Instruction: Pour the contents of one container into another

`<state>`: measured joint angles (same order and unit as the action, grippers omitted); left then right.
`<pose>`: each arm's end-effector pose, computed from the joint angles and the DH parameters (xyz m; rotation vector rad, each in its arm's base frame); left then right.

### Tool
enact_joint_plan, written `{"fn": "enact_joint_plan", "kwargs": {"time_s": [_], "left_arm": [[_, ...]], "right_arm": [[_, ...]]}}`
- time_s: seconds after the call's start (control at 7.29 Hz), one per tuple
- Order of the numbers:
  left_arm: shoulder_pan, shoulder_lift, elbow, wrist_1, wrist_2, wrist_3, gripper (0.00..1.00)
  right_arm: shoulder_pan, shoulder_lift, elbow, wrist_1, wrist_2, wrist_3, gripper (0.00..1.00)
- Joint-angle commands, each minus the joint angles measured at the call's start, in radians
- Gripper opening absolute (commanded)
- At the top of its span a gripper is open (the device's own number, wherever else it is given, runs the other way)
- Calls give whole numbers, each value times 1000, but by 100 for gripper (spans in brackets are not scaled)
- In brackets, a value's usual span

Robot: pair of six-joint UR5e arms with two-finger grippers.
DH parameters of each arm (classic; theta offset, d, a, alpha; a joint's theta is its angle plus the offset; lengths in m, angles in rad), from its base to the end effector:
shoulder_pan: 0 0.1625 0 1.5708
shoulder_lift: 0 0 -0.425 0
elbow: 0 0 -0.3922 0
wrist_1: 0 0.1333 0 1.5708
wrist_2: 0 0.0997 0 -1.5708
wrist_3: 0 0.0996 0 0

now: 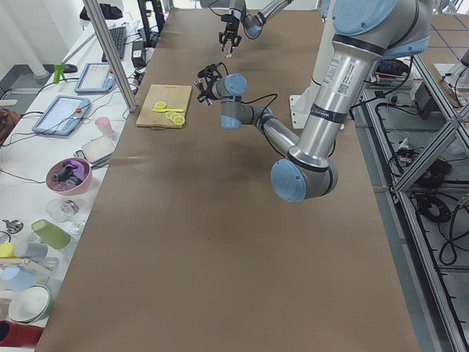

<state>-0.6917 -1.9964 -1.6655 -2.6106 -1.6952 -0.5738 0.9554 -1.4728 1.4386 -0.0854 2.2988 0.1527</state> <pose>0.3970 -0.4858 0.2560 1.1058 1.1145 0.3373 -0.2450 -0.4627 0.5088 1.0898 -1.0992 -0.8951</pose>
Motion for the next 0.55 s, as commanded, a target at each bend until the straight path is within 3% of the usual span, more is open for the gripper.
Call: {"fn": "enact_joint_plan", "kwargs": {"time_s": [0.0, 0.41], "left_arm": [[1, -1, 6, 0, -3, 5, 0], [4, -5, 22, -2, -10, 9, 0]], "right_arm": [[31, 38, 46, -75, 31, 11, 0], [60, 135, 97, -235, 96, 1, 0]]}}
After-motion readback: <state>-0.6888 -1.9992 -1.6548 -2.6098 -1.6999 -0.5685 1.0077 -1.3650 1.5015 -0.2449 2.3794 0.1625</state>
